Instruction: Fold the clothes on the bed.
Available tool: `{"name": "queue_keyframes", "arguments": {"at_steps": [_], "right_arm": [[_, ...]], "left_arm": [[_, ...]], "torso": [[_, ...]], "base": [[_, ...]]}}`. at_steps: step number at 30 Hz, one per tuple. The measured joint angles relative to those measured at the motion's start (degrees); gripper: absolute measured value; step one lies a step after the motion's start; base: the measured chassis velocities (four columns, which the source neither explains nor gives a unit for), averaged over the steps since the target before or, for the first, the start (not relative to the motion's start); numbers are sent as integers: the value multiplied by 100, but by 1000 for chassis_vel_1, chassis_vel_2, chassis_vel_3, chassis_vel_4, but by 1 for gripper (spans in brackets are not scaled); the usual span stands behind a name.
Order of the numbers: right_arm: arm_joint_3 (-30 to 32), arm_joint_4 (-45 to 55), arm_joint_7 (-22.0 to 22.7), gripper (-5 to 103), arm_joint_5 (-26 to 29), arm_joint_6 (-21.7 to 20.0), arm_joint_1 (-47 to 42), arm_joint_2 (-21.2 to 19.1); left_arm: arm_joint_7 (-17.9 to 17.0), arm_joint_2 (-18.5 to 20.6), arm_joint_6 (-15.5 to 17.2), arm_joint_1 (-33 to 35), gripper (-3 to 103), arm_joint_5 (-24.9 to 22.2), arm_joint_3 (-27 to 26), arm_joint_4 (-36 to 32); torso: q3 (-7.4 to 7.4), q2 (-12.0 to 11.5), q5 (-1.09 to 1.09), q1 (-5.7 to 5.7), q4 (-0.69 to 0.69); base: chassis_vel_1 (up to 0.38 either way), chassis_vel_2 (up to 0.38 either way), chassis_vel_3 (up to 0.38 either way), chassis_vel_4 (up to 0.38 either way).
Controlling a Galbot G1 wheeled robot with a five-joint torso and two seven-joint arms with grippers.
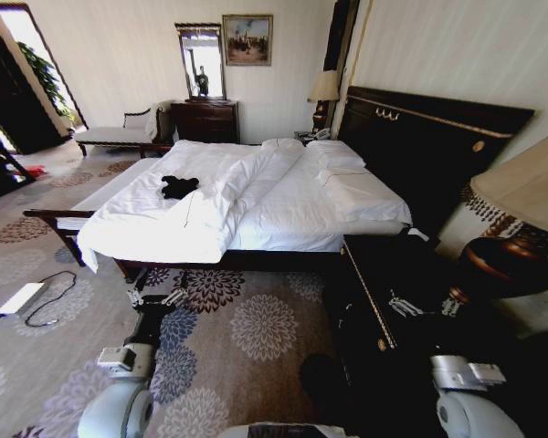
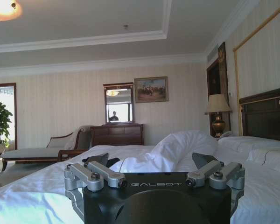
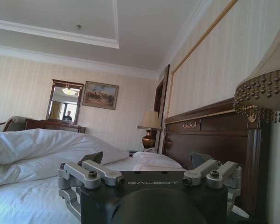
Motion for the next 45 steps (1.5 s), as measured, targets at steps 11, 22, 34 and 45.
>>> {"name": "queue_keyframes", "arguments": {"at_steps": [11, 22, 34, 45], "right_arm": [[2, -2, 0, 100, 11, 37, -6, -4], [3, -25, -3, 100, 10, 64, -16, -12], [12, 7, 8, 100, 34, 57, -27, -3], [15, -37, 13, 100, 37, 51, 1, 10]], "left_arm": [[2, 11, -62, 79, 100, 57, -6, -46], [2, 48, -155, 139, 100, 58, -11, -108], [4, 69, -179, 157, 100, 119, 26, -89], [8, 60, -192, 105, 100, 189, 114, 2]], "torso": [[1, 0, 0, 1, 0], [0, 0, 0, 0, -1], [0, 0, 0, 0, 0], [0, 0, 0, 0, 0]], "base": [[-111, 103, 107, -107], [-68, 83, 71, -70], [-120, 115, 116, -116], [-128, 139, 140, -132]]}}
